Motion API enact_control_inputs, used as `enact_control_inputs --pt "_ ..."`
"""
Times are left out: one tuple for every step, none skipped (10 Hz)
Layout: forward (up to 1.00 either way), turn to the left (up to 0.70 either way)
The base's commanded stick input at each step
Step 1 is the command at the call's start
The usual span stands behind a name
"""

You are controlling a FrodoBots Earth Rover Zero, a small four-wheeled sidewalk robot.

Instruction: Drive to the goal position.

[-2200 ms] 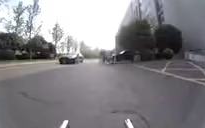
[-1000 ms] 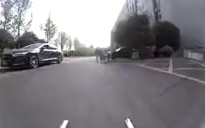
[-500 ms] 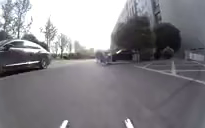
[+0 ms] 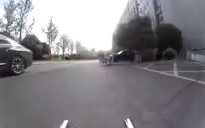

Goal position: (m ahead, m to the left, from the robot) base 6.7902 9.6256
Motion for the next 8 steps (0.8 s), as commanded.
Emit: enact_control_inputs --pt "0.0 0.45" --pt "0.0 0.45" --pt "0.0 0.45" --pt "0.0 0.45" --pt "0.0 0.45" --pt "0.0 0.45" --pt "0.0 0.45" --pt "0.0 0.45"
